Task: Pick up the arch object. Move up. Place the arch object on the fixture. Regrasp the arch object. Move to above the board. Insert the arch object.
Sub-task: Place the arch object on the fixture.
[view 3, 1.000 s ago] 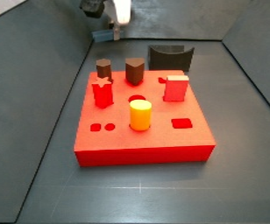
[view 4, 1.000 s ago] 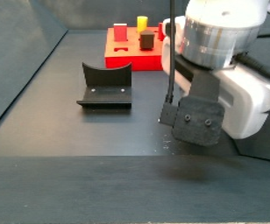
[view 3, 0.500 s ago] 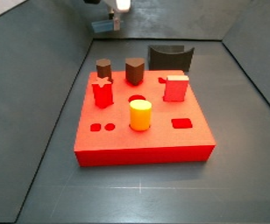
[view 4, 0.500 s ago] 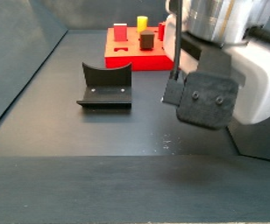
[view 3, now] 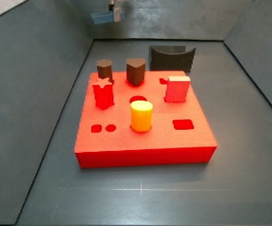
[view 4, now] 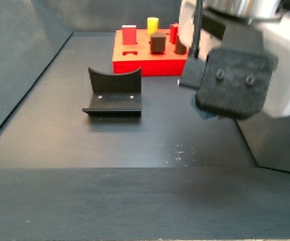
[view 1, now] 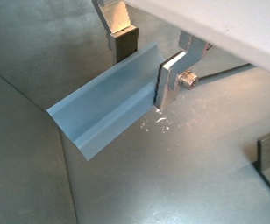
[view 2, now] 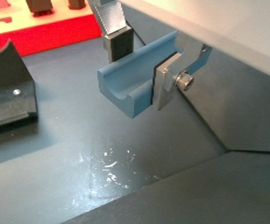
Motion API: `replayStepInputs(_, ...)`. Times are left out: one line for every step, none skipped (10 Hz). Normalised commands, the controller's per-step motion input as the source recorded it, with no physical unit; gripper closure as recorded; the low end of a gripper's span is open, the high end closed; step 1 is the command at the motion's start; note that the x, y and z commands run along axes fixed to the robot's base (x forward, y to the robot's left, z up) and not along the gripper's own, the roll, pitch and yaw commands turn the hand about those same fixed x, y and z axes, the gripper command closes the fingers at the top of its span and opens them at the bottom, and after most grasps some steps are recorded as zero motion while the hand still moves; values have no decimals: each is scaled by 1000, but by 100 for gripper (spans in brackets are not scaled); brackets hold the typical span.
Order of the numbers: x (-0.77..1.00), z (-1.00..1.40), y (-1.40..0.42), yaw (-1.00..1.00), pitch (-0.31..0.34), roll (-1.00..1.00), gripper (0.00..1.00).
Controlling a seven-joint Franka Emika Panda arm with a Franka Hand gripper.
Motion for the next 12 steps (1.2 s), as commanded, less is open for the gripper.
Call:
replayStepInputs(-27,1000,-8,18,127,81,100)
replayStepInputs(-30,1000,-5,10,113,65,100)
replayStepInputs(-28,995,-2,9,107,61,100)
replayStepInputs(-23,852,0,9,102,55,100)
replayStepInputs(-18,738,2,10,106,59,100)
replayStepInputs(-11,587,1,13,112,58,100)
replayStepInputs(-10,509,3,10,116,55,100)
replayStepInputs(-5,350,6,9,120,48,100)
replayStepInputs(-4,225,8,9,119,42,100)
replayStepInputs(1000,-233,-938,1000,89,-79,100)
replayStepInputs(1000,-251,-935,1000,89,-79,100)
replayStepInputs(1000,-234,-868,1000,88,-85,100)
